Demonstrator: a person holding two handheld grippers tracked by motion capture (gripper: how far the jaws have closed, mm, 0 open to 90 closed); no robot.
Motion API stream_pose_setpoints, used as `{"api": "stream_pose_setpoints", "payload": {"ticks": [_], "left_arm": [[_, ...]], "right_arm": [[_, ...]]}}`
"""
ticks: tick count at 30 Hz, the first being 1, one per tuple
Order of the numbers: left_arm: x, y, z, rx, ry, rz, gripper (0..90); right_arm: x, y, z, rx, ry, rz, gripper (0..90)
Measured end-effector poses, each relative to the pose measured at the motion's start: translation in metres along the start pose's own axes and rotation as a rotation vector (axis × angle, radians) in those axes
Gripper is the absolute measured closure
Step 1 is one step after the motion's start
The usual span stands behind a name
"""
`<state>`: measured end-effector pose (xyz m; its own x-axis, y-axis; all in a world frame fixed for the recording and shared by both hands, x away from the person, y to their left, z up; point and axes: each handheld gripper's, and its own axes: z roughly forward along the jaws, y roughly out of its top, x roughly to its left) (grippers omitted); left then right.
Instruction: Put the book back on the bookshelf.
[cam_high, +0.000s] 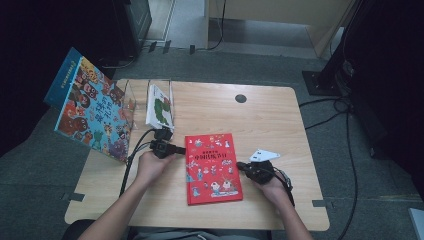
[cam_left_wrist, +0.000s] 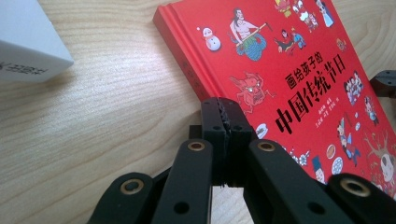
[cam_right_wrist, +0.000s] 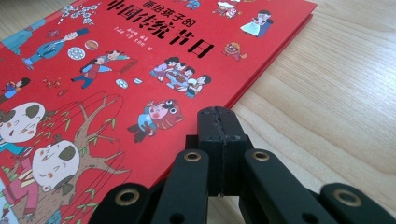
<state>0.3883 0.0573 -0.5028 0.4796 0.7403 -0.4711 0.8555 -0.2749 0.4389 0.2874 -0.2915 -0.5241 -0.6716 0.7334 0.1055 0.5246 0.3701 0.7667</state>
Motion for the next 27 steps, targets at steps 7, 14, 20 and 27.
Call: {"api": "stream_pose_setpoints", "payload": {"ticks": [7,14,20,27], "left_arm": [[0.001,-0.001,0.001,-0.024,-0.007,-0.010,90.0],[0.002,-0.002,0.001,-0.028,0.000,-0.001,89.4],[-0.004,-0.006,-0.009,-0.028,-0.011,0.011,87.7],[-0.010,-0.017,-0.020,-0.013,-0.029,0.013,86.2]], "right_arm": [[-0.003,0.002,0.003,-0.002,0.005,0.000,90.0],[-0.005,0.004,0.004,0.001,0.004,0.009,89.9],[-0.008,0.004,0.003,-0.003,0.003,0.017,86.1],[-0.010,0.005,-0.002,-0.031,-0.010,0.048,78.6]]}}
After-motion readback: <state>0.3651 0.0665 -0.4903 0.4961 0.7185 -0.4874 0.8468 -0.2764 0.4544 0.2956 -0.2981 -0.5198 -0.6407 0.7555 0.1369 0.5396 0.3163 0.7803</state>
